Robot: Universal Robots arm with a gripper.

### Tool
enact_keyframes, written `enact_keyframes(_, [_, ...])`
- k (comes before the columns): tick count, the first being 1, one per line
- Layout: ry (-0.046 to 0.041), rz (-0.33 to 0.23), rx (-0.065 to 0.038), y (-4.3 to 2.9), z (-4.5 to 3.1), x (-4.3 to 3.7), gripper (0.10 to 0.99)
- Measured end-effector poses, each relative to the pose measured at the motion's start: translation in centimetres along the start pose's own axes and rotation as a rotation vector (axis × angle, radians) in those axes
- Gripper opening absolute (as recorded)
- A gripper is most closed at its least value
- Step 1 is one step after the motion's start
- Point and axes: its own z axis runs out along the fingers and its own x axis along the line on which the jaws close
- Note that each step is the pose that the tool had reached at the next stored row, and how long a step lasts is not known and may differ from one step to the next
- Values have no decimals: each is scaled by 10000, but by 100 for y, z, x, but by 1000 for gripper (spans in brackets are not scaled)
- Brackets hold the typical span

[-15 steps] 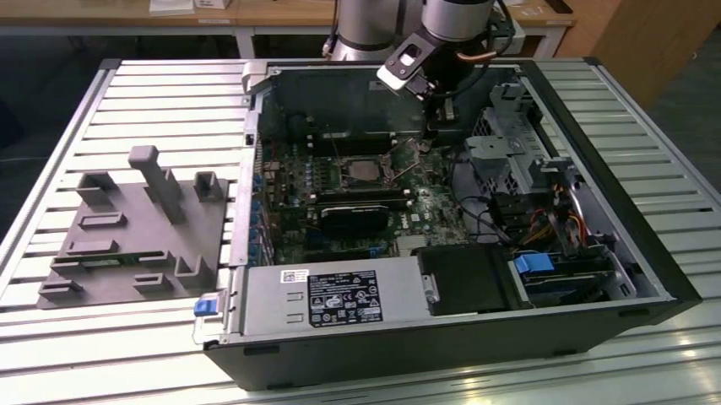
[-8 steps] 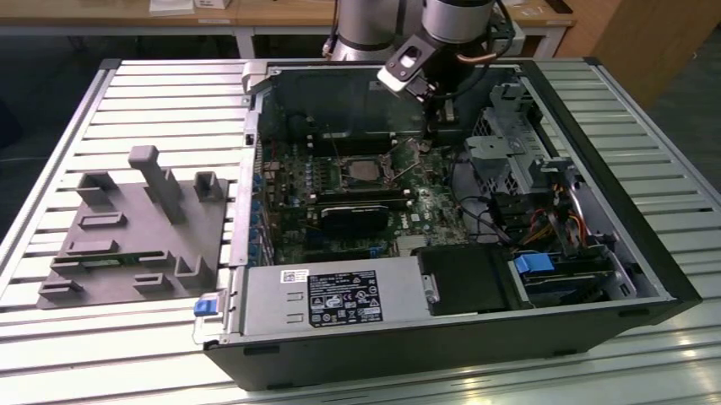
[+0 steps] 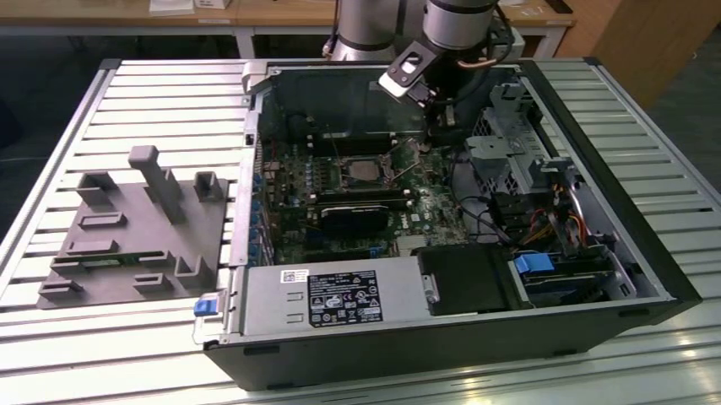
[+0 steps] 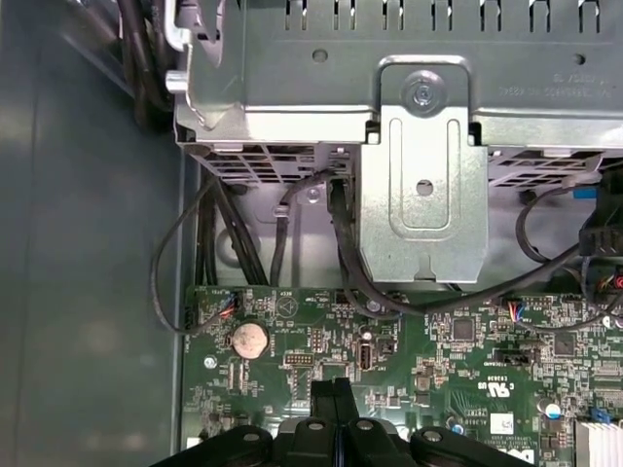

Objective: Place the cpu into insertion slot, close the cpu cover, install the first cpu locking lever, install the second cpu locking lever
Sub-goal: 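Close the cpu cover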

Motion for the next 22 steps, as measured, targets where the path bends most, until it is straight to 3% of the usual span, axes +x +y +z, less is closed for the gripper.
enact_keyframes(11, [-85, -3, 90, 12, 99, -4, 106])
enact_keyframes(16, [-113, -2, 173, 25, 121, -4, 106])
enact_keyframes(22, [-144, -1, 191, 34, 146, -5, 106])
